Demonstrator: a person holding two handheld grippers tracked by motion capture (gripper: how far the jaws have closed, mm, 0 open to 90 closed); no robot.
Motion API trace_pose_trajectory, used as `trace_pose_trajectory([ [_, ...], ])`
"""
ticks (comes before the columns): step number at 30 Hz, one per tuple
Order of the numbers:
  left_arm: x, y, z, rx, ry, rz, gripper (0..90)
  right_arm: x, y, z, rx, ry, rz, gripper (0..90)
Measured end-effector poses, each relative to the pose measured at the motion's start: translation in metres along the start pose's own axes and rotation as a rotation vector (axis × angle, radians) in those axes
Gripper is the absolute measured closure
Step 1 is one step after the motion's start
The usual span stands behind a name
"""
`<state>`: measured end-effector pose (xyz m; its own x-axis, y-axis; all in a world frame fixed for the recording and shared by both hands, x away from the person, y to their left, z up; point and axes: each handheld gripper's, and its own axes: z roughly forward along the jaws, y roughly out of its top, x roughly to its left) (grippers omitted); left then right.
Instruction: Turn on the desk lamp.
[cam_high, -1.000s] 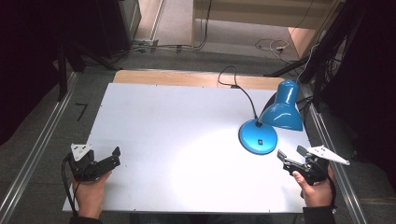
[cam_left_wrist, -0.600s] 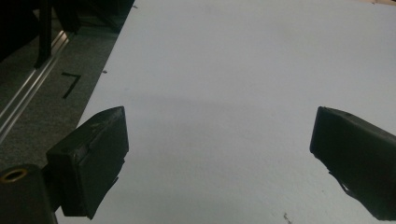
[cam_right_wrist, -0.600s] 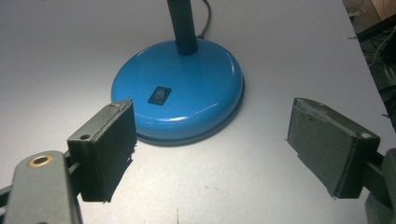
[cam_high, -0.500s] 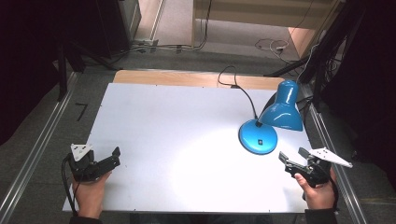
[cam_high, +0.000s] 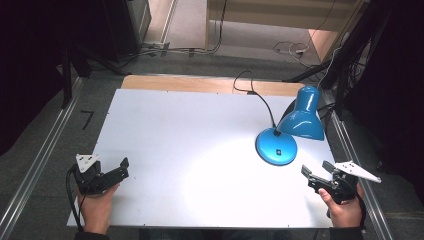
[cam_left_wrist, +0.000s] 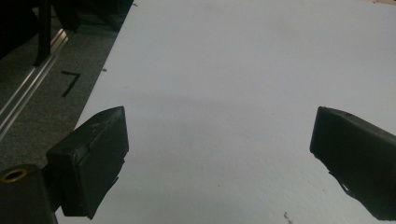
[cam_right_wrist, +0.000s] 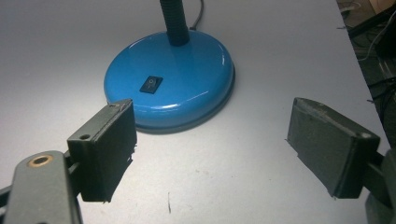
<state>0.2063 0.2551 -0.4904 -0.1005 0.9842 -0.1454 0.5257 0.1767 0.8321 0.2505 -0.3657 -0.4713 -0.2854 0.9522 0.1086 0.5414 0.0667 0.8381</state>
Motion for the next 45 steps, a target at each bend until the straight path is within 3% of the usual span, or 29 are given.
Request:
trace_pose_trajectory([
  [45, 0.000, -0.002, 0.000, 0.012, -0.002, -0.002, 5.2, -0.008, -0.015, -0.020, 0.029, -0.029, 0.004, 14.7],
])
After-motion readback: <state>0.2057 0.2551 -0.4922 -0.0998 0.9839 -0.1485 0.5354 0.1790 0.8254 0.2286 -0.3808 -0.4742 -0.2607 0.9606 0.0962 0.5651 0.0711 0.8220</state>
